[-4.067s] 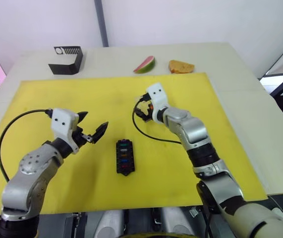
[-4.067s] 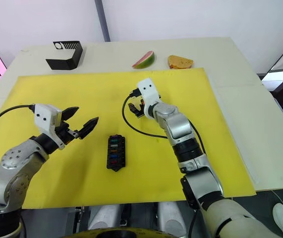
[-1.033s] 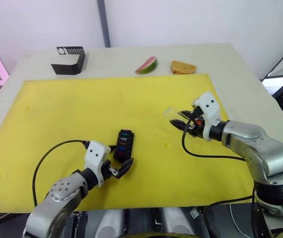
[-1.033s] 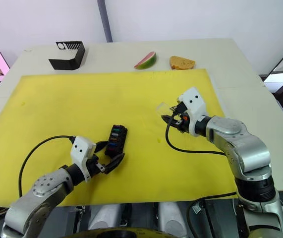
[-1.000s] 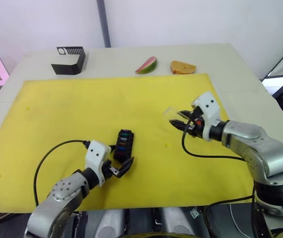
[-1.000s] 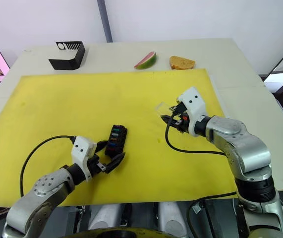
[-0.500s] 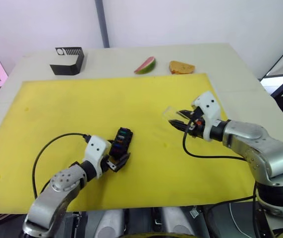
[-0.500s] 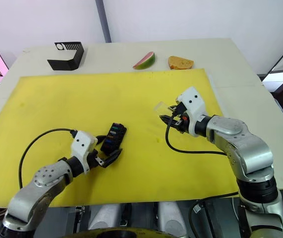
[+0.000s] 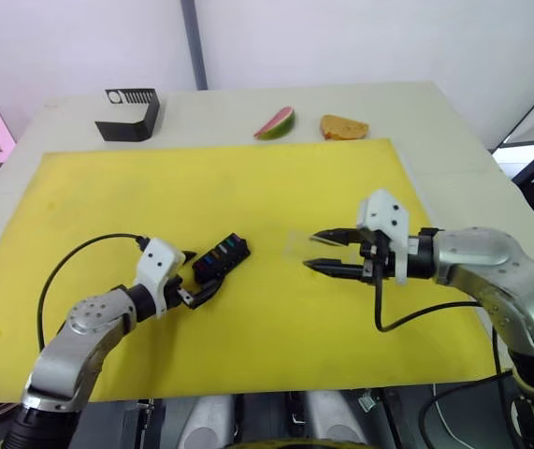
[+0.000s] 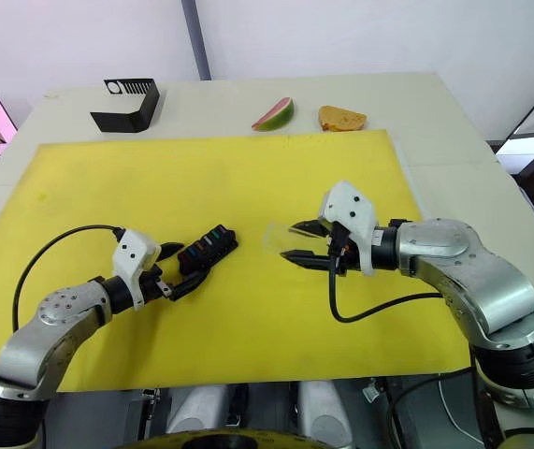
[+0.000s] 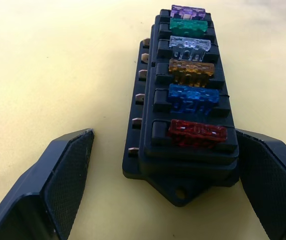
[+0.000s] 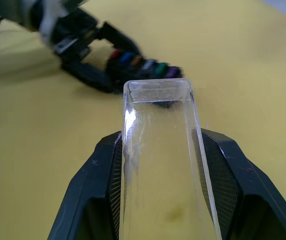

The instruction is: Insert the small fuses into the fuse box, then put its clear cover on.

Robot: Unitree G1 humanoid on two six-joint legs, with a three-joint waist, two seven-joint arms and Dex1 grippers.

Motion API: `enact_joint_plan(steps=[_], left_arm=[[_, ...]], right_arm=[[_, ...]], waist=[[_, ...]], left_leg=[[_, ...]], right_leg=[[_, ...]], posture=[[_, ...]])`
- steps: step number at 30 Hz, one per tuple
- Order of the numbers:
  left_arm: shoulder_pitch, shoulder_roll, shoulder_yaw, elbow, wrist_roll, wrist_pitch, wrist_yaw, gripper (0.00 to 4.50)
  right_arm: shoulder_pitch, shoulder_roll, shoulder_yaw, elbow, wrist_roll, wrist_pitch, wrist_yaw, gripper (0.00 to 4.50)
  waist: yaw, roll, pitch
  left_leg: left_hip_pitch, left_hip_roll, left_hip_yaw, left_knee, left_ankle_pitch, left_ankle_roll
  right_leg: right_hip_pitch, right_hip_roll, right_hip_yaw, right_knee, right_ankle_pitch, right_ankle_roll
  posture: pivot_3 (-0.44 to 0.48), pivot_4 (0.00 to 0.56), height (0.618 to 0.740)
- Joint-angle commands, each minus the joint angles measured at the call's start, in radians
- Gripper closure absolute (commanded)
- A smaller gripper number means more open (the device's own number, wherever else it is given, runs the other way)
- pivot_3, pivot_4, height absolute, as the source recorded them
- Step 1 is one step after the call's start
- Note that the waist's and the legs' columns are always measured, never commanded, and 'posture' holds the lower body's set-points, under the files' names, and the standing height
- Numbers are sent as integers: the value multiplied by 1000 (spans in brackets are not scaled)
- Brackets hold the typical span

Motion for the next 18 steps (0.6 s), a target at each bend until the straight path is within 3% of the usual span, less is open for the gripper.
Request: enact_joint_plan(steps=[1, 2, 5, 7, 14, 18], left_arm=[[-3, -13, 1, -9, 20, -16, 18, 0], [5, -19, -3, -15, 27, -23, 22, 0], [24, -26, -15, -22, 44, -72, 2, 866], [14, -9, -20, -19, 34, -104, -53, 1872], [-75, 103, -86, 29, -1, -192, -343, 1944], [-209, 115, -173, 129, 29, -216, -461, 1944]], right_arm=[[-17, -11, 2, -12, 0, -43, 20, 2809], [-18, -10, 5, -7, -4, -49, 21, 2809], [-19, -4, 9, 1, -6, -59, 16, 2809], [-20, -10, 16, 5, -10, -70, 25, 2809], [-56, -42, 28, 29, -9, -99, 86, 2809], [-109, -51, 53, 36, -8, -110, 127, 2809]], waist=[[0, 0, 0], [0, 0, 0], [1, 0, 0], [3, 0, 0], [20, 0, 0], [22, 0, 0]], left_leg=[[0, 0, 0, 0, 0, 0], [0, 0, 0, 0, 0, 0], [0, 0, 0, 0, 0, 0], [0, 0, 0, 0, 0, 0], [-1, 0, 0, 0, 0, 0], [-1, 0, 0, 0, 0, 0]], right_leg=[[0, 0, 0, 0, 0, 0], [0, 0, 0, 0, 0, 0], [0, 0, 0, 0, 0, 0], [0, 0, 0, 0, 0, 0], [-1, 0, 0, -1, 0, 0], [-1, 0, 0, -1, 0, 0]], posture=[[0, 150, 740], [0, 150, 740], [0, 150, 740], [0, 150, 740], [0, 150, 740], [0, 150, 740]])
